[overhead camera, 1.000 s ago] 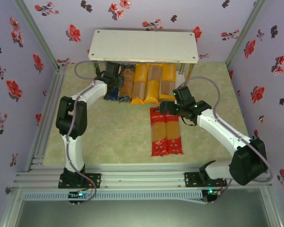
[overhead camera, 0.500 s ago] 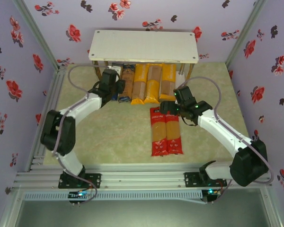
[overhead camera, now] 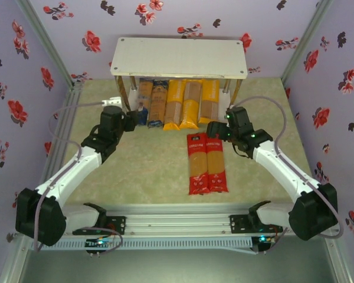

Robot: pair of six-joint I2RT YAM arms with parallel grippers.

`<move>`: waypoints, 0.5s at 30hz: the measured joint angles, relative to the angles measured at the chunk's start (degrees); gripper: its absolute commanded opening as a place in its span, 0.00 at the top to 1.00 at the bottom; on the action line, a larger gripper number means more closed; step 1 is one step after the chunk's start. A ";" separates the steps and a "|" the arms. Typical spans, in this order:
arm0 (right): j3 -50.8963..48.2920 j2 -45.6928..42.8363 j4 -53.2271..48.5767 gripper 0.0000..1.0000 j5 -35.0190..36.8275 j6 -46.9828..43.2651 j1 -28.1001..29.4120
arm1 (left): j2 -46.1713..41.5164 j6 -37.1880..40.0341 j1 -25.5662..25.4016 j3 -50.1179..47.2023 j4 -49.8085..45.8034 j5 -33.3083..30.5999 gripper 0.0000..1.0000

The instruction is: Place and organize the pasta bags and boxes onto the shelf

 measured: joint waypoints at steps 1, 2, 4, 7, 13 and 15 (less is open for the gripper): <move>-0.50 -0.31 0.90 0.01 0.22 0.20 -0.44 | 0.00 -0.24 1.27 -0.28 -0.42 0.20 0.38; -1.18 -0.74 1.95 0.02 0.66 0.44 -0.96 | 0.02 -0.44 2.54 -0.55 -0.46 0.55 0.38; -2.69 -1.57 4.46 0.04 1.44 1.01 -2.05 | 0.20 -1.01 4.83 -0.81 -0.28 1.70 0.38; -5.55 -2.89 9.22 0.07 3.28 2.16 -3.87 | 1.42 -1.46 7.15 -0.79 1.38 3.45 0.38; -7.52 -2.14 16.59 0.06 8.68 3.17 -5.44 | 8.59 -1.42 9.99 1.16 4.24 8.07 0.36; -7.52 -0.87 18.99 0.05 10.08 3.17 -5.44 | 10.51 -1.42 10.88 1.75 4.90 9.64 0.36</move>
